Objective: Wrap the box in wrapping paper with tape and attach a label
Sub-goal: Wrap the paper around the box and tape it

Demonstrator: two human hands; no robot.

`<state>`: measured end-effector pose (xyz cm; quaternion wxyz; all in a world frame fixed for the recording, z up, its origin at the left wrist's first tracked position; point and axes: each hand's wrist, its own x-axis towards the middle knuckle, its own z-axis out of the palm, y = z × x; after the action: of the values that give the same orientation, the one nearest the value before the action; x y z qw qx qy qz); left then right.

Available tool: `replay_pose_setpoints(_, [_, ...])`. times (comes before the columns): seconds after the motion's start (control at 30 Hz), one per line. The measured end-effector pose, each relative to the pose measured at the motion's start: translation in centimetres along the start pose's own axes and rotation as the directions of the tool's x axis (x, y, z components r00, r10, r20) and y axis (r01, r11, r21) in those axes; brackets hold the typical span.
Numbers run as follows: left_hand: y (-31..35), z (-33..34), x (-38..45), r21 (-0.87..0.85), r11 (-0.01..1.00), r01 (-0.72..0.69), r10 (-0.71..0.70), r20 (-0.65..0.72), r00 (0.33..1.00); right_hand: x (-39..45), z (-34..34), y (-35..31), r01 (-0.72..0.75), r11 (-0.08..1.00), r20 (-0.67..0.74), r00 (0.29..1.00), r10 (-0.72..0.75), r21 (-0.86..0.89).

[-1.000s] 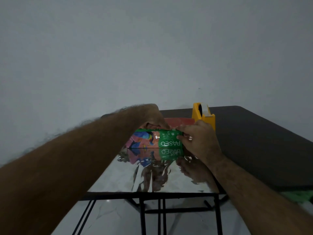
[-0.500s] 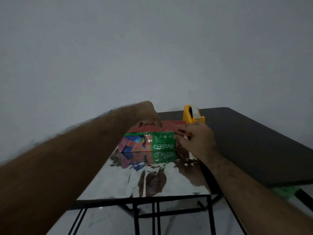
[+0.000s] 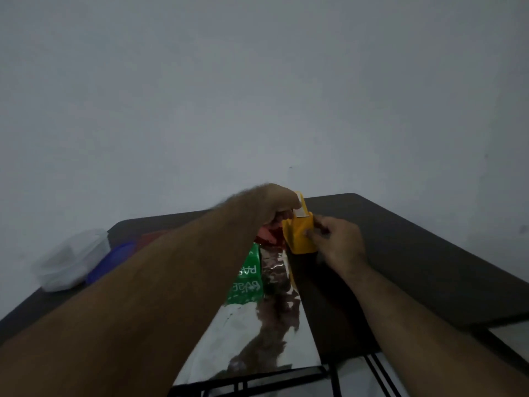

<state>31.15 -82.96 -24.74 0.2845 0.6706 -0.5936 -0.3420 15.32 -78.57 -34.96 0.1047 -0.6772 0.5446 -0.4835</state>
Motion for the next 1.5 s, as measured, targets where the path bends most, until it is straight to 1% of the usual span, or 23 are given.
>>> replay_pose_setpoints(0.1, [0.6, 0.6, 1.1, -0.017, 0.994, 0.106, -0.105, 0.029, 0.994, 0.0, 0.3, 0.4, 0.013, 0.997, -0.028, 0.999, -0.015, -0.081])
replay_pose_setpoints(0.23, [1.1, 1.0, 1.0, -0.013, 0.985, 0.169, -0.168, 0.066, 0.984, 0.2, 0.6, 0.3, -0.005, 0.997, -0.031, 1.000, 0.002, -0.076])
replay_pose_setpoints(0.43, [1.2, 1.5, 0.5, -0.030, 0.985, 0.167, -0.165, 0.062, 0.984, 0.3, 0.6, 0.3, -0.019, 0.995, -0.033, 0.999, 0.016, -0.096])
replay_pose_setpoints(0.57, [1.5, 1.4, -0.1, -0.048, 0.978, 0.201, -0.199, 0.052, 0.979, 0.4, 0.5, 0.4, -0.023, 0.993, -0.021, 1.000, 0.020, -0.120])
replay_pose_setpoints(0.77, [2.0, 1.4, -1.7, -0.074, 0.973, 0.218, -0.213, 0.068, 0.975, 0.3, 0.4, 0.1, -0.014, 0.987, -0.019, 1.000, 0.011, -0.161])
replay_pose_setpoints(0.83, [2.3, 1.2, -2.5, -0.112, 0.972, 0.208, -0.200, 0.076, 0.977, 0.2, 0.4, 0.0, -0.018, 0.985, -0.021, 1.000, 0.015, -0.171])
replay_pose_setpoints(0.87, [2.4, 1.1, -2.8, -0.141, 0.967, 0.211, -0.201, 0.077, 0.976, 0.2, 0.4, 0.0, -0.018, 0.985, -0.021, 1.000, 0.015, -0.170])
replay_pose_setpoints(1.1, [0.8, 2.0, -4.4, -0.147, 0.968, 0.203, -0.195, 0.064, 0.979, 0.1, 0.2, 0.0, -0.026, 0.991, -0.030, 0.999, 0.022, -0.133])
replay_pose_setpoints(1.17, [0.1, 2.6, -4.1, -0.180, 0.958, 0.221, -0.215, 0.054, 0.975, 0.0, 0.1, -0.2, -0.030, 0.992, -0.032, 0.999, 0.027, -0.121])
replay_pose_setpoints(1.23, [-0.1, 3.1, -4.1, -0.213, 0.953, 0.217, -0.206, 0.075, 0.976, 0.0, 0.1, -0.2, -0.033, 0.995, -0.030, 0.999, 0.031, -0.092])
replay_pose_setpoints(1.27, [0.0, 3.3, -4.3, -0.262, 0.945, 0.198, -0.188, 0.063, 0.980, 0.0, 0.1, -0.2, -0.035, 0.996, -0.027, 0.999, 0.033, -0.077])
replay_pose_setpoints(1.33, [-0.3, 3.7, -3.8, -0.295, 0.940, 0.171, -0.184, -0.016, 0.983, 0.0, 0.1, -0.1, -0.048, 0.997, -0.014, 0.999, 0.048, -0.054])
replay_pose_setpoints(1.4, [-0.4, 4.1, -3.4, -0.275, 0.948, 0.158, -0.173, -0.030, 0.985, 0.1, 0.0, 0.1, -0.051, 0.998, 0.003, 0.999, 0.051, -0.046])
replay_pose_setpoints(1.43, [-0.4, 4.2, -3.4, -0.250, 0.955, 0.157, -0.181, -0.075, 0.981, 0.2, -0.1, 0.1, -0.051, 0.998, 0.010, 0.999, 0.051, -0.047])
replay_pose_setpoints(1.5, [-0.2, 4.4, -3.2, -0.200, 0.970, 0.139, -0.163, -0.109, 0.981, 0.3, -0.2, 0.3, -0.052, 0.998, 0.003, 0.999, 0.052, -0.030])
